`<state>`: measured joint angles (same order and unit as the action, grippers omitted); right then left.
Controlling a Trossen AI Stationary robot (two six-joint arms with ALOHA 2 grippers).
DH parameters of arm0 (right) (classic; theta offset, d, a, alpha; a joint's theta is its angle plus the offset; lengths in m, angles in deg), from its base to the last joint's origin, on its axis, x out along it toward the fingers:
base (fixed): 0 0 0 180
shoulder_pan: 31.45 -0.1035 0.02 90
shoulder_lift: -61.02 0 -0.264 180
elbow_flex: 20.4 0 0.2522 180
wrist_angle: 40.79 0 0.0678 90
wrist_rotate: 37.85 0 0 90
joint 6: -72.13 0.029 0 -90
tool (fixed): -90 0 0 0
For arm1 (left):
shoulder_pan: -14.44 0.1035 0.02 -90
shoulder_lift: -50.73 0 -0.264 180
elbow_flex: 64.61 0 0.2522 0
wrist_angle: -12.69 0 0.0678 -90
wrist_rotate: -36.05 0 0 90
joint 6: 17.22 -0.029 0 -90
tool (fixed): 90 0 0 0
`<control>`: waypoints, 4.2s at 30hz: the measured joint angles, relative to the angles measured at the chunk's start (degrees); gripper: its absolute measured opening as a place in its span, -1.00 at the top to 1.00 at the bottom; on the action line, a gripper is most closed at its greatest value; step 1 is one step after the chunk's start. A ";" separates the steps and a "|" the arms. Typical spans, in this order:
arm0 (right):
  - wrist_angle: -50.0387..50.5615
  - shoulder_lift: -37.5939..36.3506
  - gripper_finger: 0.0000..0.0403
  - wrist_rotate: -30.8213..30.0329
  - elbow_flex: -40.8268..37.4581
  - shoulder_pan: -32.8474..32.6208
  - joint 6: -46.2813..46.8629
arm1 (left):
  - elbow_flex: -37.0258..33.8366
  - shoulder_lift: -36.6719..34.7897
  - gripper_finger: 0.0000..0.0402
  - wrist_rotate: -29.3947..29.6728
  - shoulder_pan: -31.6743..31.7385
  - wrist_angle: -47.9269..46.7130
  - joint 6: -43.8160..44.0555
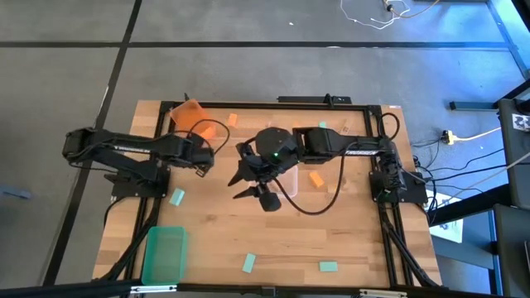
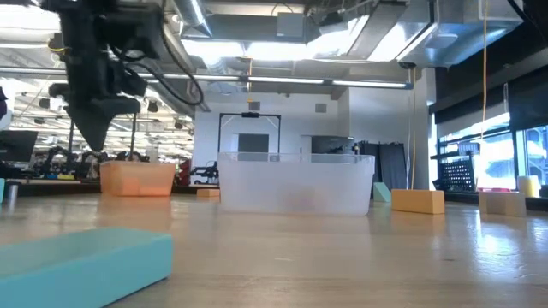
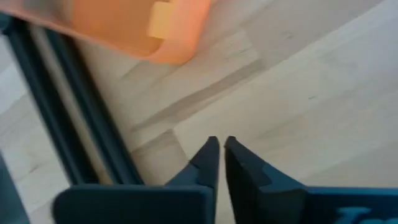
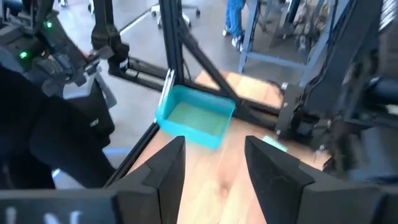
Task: Sort & place blocks by color
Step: Move the orange bin to the top left of the table, then put the light brown block into the white bin
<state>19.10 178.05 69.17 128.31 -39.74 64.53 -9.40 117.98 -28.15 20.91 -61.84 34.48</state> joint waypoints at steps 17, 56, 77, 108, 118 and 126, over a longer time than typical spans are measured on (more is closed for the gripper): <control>1.72 0.02 0.16 0.02 0.00 -2.47 -0.02 | 0.00 9.54 1.00 0.68 18.33 5.52 -15.83; 2.31 0.07 0.16 -3.59 0.02 -2.40 -0.16 | 0.02 10.48 1.00 2.86 32.37 32.60 -35.98; 21.98 0.09 0.16 -25.87 -1.01 -2.04 14.64 | 0.06 -20.89 1.00 -12.48 8.24 13.07 -28.96; 42.91 1.74 0.16 -32.16 -1.31 -2.12 31.01 | 0.07 -21.08 1.00 -14.72 -31.25 1.41 -5.80; 41.11 2.02 0.16 -32.16 -1.29 11.29 36.60 | 0.07 -21.12 1.00 -12.60 -32.03 4.90 -8.81; 39.72 6.03 0.16 -25.87 -1.29 23.35 32.78 | 0.07 -21.11 1.00 -9.86 -31.99 4.88 -8.83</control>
<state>58.83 184.07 43.29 127.03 -16.39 97.32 -9.34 96.88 -38.01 -11.08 -56.96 25.65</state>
